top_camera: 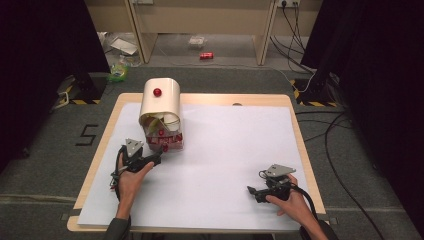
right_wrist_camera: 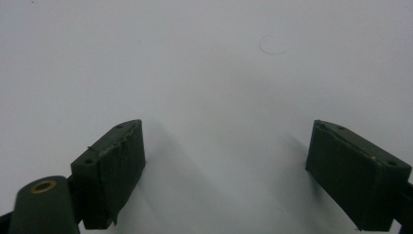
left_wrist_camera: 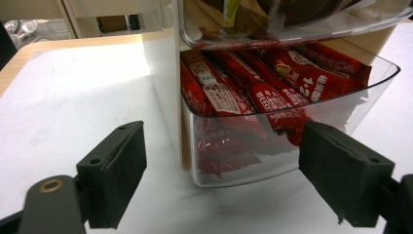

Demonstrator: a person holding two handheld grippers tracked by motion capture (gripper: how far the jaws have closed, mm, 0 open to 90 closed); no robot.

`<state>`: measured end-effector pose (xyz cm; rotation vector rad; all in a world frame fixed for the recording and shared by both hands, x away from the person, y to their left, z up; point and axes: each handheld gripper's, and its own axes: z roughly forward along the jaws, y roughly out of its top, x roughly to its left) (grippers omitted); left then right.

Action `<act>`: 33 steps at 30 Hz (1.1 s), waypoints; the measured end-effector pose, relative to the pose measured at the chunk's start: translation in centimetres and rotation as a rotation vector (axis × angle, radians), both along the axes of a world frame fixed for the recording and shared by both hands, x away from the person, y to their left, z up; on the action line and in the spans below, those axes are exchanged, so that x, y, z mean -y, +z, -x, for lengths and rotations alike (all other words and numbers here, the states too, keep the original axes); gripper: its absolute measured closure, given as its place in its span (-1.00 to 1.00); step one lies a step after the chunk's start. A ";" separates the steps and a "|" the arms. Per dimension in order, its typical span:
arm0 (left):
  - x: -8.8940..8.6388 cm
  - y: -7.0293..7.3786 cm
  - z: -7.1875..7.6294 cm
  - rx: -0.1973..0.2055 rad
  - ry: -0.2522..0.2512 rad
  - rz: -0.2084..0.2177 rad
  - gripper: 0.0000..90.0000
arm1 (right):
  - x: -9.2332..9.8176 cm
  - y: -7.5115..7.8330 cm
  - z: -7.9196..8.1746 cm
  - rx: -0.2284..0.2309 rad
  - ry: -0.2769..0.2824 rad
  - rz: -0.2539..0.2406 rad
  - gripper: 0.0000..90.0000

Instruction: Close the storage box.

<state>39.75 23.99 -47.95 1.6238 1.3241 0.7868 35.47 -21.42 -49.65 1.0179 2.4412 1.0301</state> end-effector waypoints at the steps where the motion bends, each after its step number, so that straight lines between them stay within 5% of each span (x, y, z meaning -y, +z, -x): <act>1: 0.0 0.0 -0.1 0.000 0.001 0.000 -0.62 | 0.0 0.0 0.0 0.000 0.000 0.000 -0.68; 27: -0.5 -0.1 -0.8 0.002 0.062 -0.010 -0.66 | 0.0 0.0 0.0 0.000 -0.001 0.000 -0.68; 33: -0.6 -0.2 -0.4 -0.005 0.045 -0.002 -0.49 | 0.0 0.0 0.0 0.000 0.000 0.000 -0.68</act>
